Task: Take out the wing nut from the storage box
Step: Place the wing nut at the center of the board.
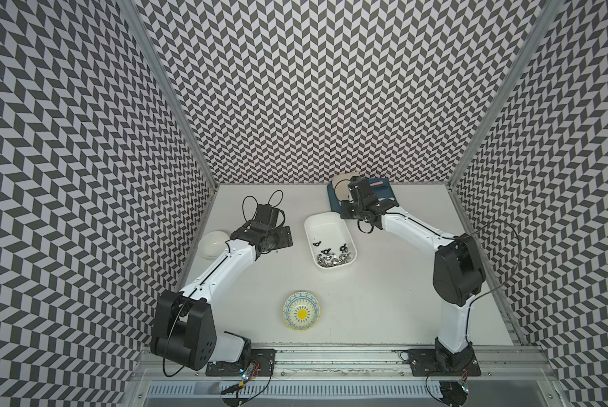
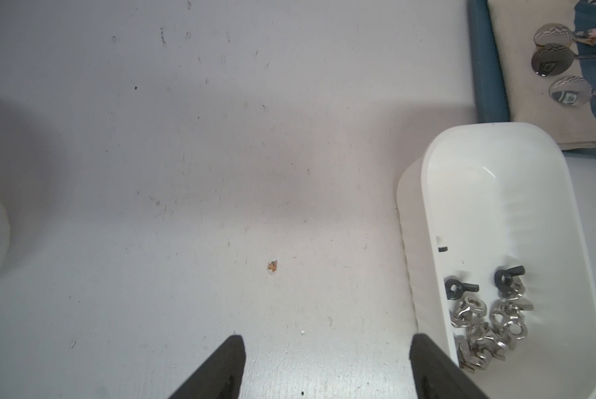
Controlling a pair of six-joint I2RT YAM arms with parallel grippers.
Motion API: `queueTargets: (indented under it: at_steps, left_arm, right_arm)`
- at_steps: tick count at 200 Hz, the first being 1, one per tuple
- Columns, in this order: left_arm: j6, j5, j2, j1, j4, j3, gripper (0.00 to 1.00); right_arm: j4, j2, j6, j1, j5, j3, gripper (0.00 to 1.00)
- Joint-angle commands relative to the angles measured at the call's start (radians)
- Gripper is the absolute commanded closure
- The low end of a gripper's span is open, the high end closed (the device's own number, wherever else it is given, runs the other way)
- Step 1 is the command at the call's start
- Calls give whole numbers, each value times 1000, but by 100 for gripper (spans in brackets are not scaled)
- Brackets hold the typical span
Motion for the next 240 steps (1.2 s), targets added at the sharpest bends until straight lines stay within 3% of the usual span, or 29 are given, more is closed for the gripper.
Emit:
queueTargets:
  at_steps: [1, 59, 166, 240]
  left_arm:
    - [15, 9, 8, -3, 21, 35, 21]
    - [15, 15, 3, -3, 22, 30, 21]
    - [14, 0, -21, -3, 16, 12, 21]
    - [13, -6, -35, -3, -1, 19, 21]
  right_arm:
    - [44, -5, -13, -54, -33, -80, 96]
    - [98, 80, -28, -83, -61, -179, 96]
    - [93, 157, -31, -84, -19, -197, 94]
    - [87, 139, -29, -84, -14, -201, 74]
